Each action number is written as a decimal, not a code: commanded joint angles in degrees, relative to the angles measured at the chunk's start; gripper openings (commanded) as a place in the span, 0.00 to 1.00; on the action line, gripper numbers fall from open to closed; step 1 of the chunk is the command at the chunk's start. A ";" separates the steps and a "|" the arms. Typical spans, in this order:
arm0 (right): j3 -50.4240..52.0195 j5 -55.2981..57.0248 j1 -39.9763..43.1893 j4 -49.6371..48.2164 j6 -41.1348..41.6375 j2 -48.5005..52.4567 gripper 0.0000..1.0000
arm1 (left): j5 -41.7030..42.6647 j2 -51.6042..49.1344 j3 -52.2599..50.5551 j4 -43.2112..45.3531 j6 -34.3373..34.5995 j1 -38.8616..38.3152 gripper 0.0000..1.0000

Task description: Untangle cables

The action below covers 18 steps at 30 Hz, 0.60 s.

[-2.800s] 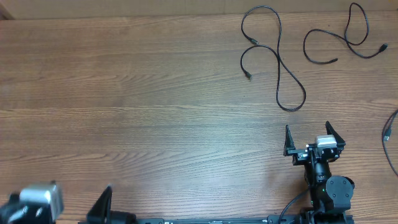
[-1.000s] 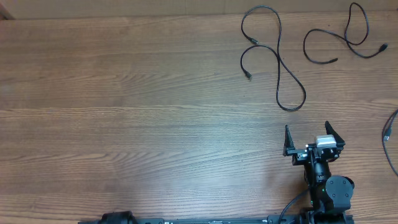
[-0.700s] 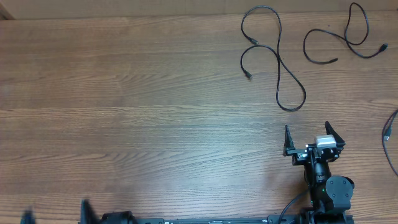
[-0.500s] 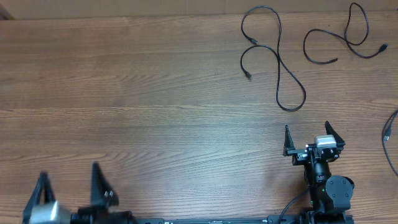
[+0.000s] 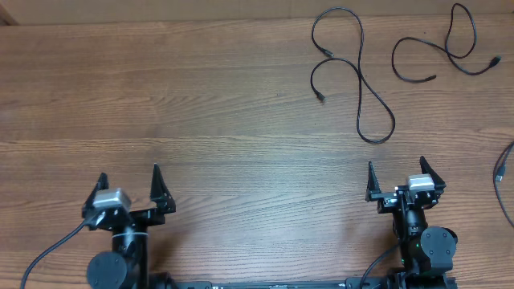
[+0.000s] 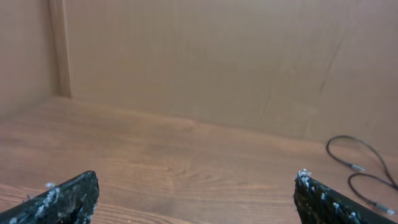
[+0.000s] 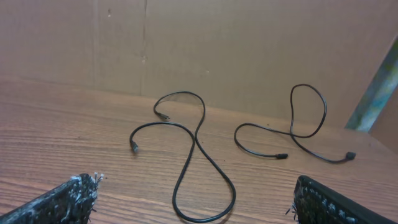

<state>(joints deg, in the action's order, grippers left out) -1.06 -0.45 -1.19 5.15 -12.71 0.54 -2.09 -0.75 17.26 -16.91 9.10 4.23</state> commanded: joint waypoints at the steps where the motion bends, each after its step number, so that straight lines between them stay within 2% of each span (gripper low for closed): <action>1: 0.61 0.39 -0.26 -0.35 -0.22 -0.42 1.00 | 0.68 0.44 -4.20 2.56 0.81 0.31 0.99; 13: 0.61 0.39 -0.26 -0.35 -0.22 -0.42 1.00 | 0.66 0.44 -16.31 18.03 0.74 0.31 1.00; 18: 0.61 0.39 -0.24 -0.35 -0.22 -0.42 1.00 | 0.04 0.42 -16.98 12.87 -0.31 0.31 1.00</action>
<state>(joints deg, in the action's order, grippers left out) -1.06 -0.47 -1.19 5.13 -12.71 0.54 -1.96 -0.75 0.86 -2.07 9.06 4.23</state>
